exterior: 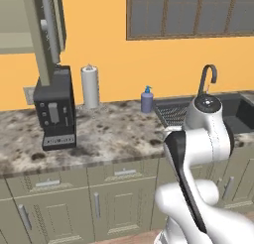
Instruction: Locate and retrieve the dish brush and soap dispenser from the cabinet. Place them next to the sink.
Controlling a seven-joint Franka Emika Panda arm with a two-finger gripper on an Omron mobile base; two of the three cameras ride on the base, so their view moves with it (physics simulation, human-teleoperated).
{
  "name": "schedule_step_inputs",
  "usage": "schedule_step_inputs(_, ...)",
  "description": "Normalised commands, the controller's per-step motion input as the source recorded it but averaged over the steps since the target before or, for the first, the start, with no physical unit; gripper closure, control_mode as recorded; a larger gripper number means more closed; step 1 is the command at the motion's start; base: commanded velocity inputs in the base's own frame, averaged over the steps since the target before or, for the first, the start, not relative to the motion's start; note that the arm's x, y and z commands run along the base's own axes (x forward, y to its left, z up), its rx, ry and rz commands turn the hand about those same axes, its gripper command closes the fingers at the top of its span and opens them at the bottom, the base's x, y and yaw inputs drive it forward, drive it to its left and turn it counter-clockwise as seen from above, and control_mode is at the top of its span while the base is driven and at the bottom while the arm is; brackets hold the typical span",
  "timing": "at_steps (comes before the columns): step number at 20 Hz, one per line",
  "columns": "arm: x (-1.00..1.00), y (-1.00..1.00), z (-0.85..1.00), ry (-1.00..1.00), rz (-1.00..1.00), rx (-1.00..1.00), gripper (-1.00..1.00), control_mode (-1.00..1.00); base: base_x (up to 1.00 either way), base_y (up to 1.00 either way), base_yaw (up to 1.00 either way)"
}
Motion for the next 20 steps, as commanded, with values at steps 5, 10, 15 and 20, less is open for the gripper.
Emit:
schedule_step_inputs(5, 0.0, 0.0, 0.0, 0.0, 0.0, 0.0, -1.0, 1.0, -0.17, 0.02, -0.06)
schedule_step_inputs(10, 0.0, 0.0, 0.0, 0.0, 0.0, 0.0, -1.0, 1.0, -0.03, 0.7, -0.05)
schedule_step_inputs(15, 0.0, 0.0, 0.0, 0.0, 0.0, 0.0, -1.0, 1.0, 0.0, 0.95, -0.05)
schedule_step_inputs(20, 0.0, 0.0, 0.0, 0.0, 0.0, 0.0, -1.0, 1.0, 0.0, 0.81, -0.04)
